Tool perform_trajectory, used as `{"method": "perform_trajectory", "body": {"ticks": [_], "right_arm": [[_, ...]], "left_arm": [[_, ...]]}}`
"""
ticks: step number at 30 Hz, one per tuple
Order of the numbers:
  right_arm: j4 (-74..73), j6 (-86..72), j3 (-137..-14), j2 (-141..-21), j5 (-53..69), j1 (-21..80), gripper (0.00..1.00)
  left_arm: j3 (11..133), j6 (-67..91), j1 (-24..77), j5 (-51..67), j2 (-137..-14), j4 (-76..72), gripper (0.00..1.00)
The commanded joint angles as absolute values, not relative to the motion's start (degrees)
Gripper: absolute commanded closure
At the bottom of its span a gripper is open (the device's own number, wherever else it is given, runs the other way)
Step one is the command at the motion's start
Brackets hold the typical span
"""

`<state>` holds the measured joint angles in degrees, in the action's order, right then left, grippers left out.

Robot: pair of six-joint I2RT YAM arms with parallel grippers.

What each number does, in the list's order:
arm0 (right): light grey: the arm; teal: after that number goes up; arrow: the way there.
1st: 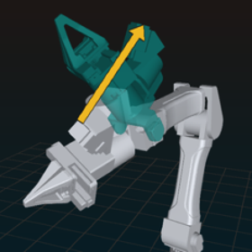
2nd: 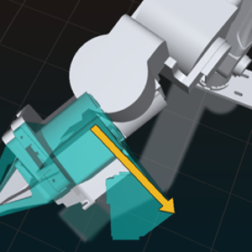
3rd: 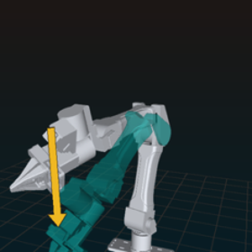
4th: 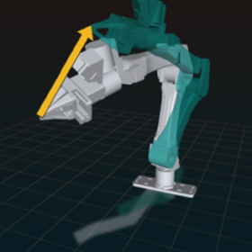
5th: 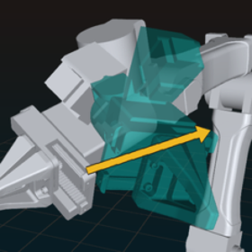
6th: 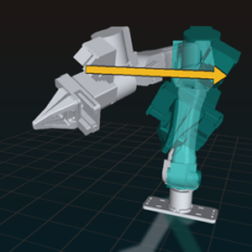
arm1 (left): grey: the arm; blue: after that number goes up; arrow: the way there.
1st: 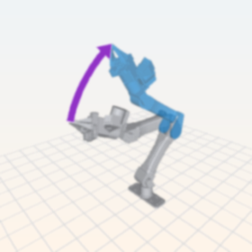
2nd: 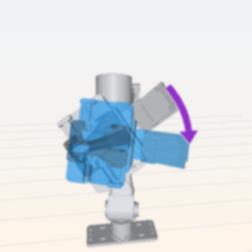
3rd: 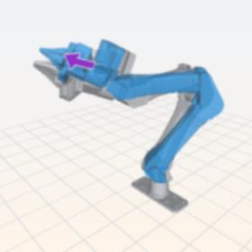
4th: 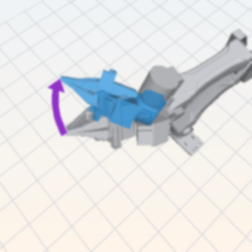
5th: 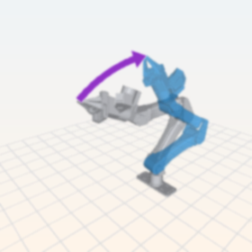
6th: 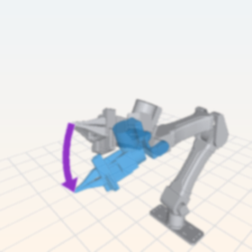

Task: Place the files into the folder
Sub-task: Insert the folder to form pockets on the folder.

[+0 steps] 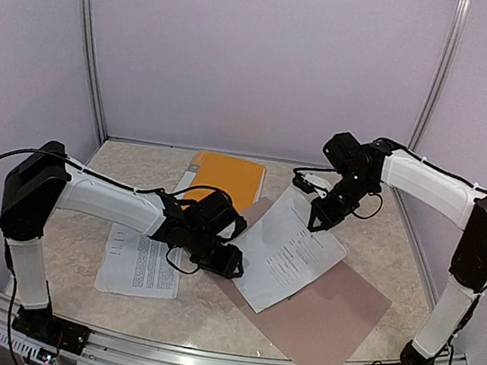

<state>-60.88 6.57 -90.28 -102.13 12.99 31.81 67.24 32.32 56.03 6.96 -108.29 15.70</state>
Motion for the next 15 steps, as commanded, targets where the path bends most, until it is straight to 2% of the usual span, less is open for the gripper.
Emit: {"method": "perform_trajectory", "body": {"ticks": [1,15], "right_arm": [[-59.7,7.4,-92.4,-103.5,14.3,31.3,1.00],[-56.2,8.7,-94.0,-107.9,20.2,28.7,1.00]], "left_arm": [[67.8,31.2,56.4,5.3,-105.2,16.6,0.48],[67.7,30.7,56.3,-1.5,-102.3,20.8,0.42]]}}
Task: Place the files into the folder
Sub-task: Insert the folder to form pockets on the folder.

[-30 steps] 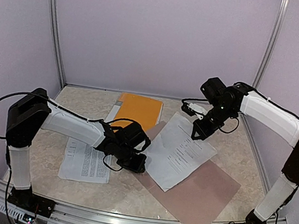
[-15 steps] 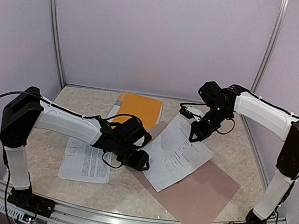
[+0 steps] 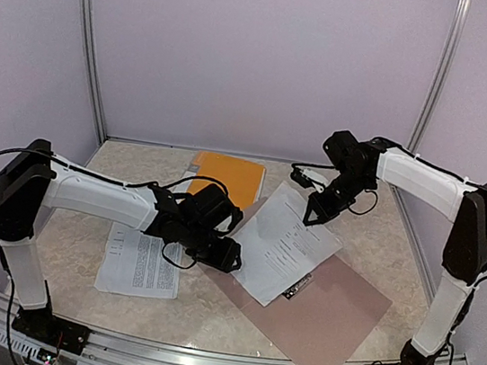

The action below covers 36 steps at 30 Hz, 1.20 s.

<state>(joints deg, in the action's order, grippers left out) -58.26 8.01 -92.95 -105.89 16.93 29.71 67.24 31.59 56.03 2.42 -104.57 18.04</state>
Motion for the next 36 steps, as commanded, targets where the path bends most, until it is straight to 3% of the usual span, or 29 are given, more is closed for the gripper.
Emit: {"method": "perform_trajectory", "body": {"ticks": [1,16,36], "right_arm": [[-56.0,8.8,-93.8,-108.3,20.7,28.5,1.00],[-55.2,8.2,-94.3,-115.7,24.2,22.3,1.00],[-59.1,11.8,-106.2,-126.3,24.4,23.0,1.00]], "left_arm": [[67.7,30.6,56.3,-2.3,-102.2,21.2,0.42],[69.3,29.4,55.7,-8.4,-100.8,25.9,0.41],[70.4,28.5,54.7,-14.8,-98.7,30.2,0.41]]}}
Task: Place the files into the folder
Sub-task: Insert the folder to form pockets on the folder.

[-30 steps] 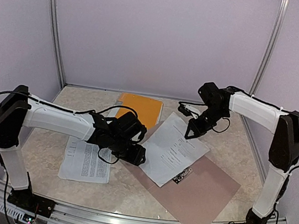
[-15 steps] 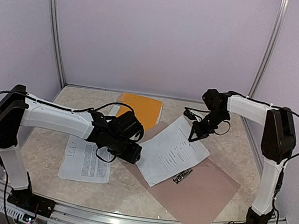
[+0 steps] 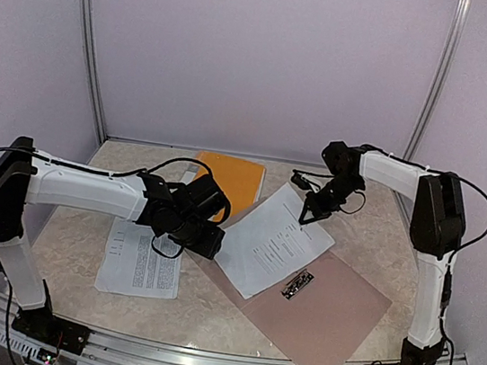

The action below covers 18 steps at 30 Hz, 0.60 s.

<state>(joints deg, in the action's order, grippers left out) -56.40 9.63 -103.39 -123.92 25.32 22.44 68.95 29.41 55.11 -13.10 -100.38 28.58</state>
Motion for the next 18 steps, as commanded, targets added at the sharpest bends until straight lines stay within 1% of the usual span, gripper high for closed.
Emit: {"method": "perform_trajectory", "body": {"ticks": [1,18], "right_arm": [[-59.5,12.3,-106.5,-126.6,23.9,23.2,1.00],[-63.8,16.2,-116.0,-132.7,23.6,25.4,1.00]], "left_arm": [[70.4,28.6,54.7,-15.0,-98.6,30.4,0.41],[70.6,29.3,54.5,-15.6,-98.7,31.9,0.41]]}}
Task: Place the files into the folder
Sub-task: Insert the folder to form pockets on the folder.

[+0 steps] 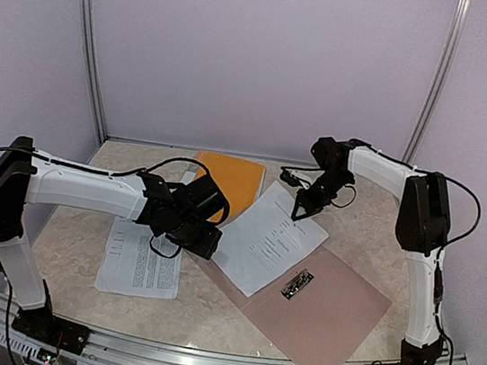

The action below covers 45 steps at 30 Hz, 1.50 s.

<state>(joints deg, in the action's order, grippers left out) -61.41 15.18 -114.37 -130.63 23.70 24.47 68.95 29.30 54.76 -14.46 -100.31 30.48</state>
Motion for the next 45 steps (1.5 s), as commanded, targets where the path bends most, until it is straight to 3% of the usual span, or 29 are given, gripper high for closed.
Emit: {"method": "perform_trajectory", "body": {"ticks": [1,27,45], "right_arm": [[-63.8,16.2,-116.1,-132.9,23.6,25.5,1.00],[-65.4,18.7,-122.1,-137.2,23.0,27.7,1.00],[-65.8,18.6,-122.5,-137.4,20.1,27.7,1.00]], "left_arm": [[70.5,29.4,54.5,-15.6,-98.8,32.0,0.41],[70.2,30.3,54.6,-14.2,-100.1,32.0,0.42],[58.1,34.0,54.2,-0.4,-97.6,24.6,0.39]]}}
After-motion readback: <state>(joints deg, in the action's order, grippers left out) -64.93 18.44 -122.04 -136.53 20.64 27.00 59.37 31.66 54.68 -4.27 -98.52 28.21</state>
